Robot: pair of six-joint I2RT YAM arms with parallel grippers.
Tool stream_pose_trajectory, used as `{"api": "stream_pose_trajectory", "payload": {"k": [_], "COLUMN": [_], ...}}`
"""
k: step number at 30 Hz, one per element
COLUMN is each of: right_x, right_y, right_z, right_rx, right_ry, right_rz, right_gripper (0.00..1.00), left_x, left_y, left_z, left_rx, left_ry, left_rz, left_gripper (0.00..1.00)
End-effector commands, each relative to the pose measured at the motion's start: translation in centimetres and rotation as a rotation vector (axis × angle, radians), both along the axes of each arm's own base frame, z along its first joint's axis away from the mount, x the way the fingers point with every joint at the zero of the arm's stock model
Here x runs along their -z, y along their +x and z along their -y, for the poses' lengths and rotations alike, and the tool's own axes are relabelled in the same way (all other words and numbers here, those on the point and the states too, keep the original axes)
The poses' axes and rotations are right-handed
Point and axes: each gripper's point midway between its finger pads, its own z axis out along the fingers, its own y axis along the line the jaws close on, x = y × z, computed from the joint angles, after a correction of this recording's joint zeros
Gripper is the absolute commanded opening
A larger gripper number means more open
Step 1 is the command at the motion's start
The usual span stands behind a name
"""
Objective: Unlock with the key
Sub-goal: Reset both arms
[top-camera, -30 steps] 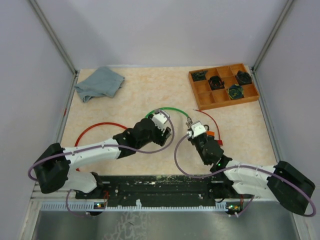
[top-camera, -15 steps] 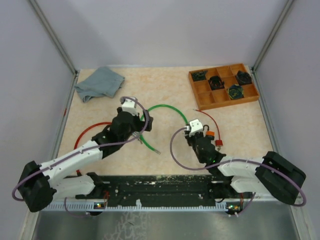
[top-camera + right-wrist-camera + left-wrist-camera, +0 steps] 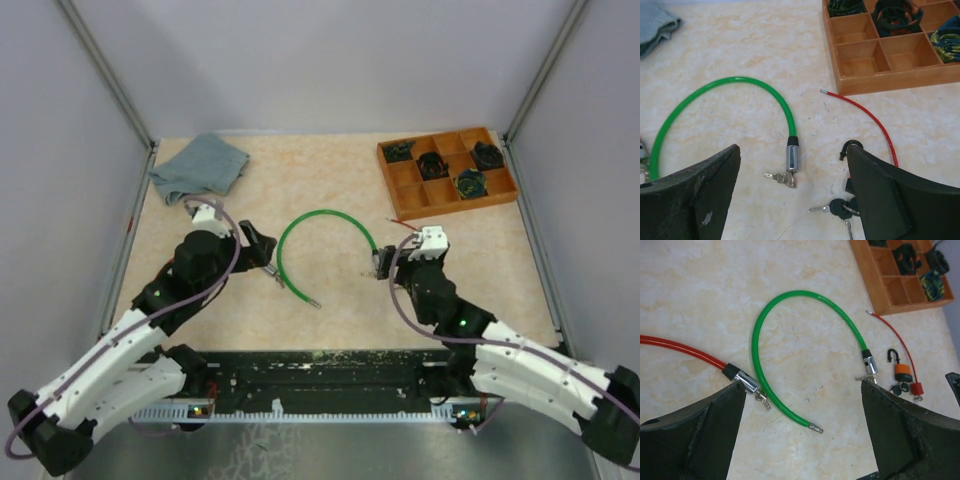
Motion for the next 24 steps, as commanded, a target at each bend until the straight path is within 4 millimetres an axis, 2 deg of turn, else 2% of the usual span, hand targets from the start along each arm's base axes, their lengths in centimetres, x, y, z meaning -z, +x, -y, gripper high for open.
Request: {"api": "stream_pose_trajectory", "payload": {"k": [1, 6, 9, 13, 18, 24], "right_x": [-3.5, -7.1, -8.5, -9.2, -9.3, -9.5], "right_y": [-1.9, -3.8, -4.7, -5.4, -5.4, -5.4], "right_z": [3.4, 4.8, 5.9, 7.2, 7.5, 7.6], "right_rx": [0.088, 0.023, 0.023, 0.048, 0.061, 0.062], "right_ry": [0.092, 0.148, 0.195, 0.229, 0.242, 0.238], "right_rz": [-0.015, 0.067, 0.106, 0.134, 0.144, 0.146], "right_gripper": [0.87, 0.87, 0.87, 0.87, 0.88, 0.88], "left_x": [-4.3, -7.5, -8.7, -10.0, -10.6, -10.7], "left_y": [-1.7, -3.0, -3.5, -4.3, -4.7, -4.8], "left_z": [-3.1, -5.7, -6.7, -8.0, -9.8, -10.2], "left_rx": [-0.066, -0.103, -0.125, -0.146, -0.197, -0.21], "left_ry": [-0.01, -0.003, -0.014, -0.018, 0.015, 0.027], "left_rz": [0.075, 0.199, 0.259, 0.319, 0.357, 0.372], "left_gripper": [1.0, 1.0, 1.0, 1.0, 1.0, 1.0]}}
